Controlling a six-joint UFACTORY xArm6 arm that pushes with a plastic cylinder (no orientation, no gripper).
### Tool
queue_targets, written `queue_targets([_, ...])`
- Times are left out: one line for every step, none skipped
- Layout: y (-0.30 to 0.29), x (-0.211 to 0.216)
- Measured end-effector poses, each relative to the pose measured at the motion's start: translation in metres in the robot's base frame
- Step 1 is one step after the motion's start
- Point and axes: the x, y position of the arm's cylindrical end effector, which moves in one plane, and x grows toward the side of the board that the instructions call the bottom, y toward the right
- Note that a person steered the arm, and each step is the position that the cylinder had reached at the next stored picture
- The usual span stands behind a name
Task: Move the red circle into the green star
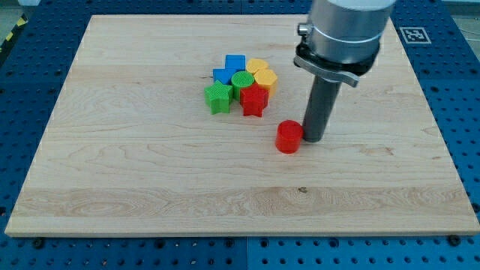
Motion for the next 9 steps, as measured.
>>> queue_targets([-0.02, -0.001])
queue_targets([-0.036, -0.001])
queue_targets([-0.037, 0.002])
queue_targets([-0.037, 0.008])
queue_targets([-0.037, 0.024])
queue_targets([-0.031, 0.045])
queue_targets([-0.058, 0.045])
queue_targets([-0.071, 0.044])
queue_targets([-0.077, 0.04])
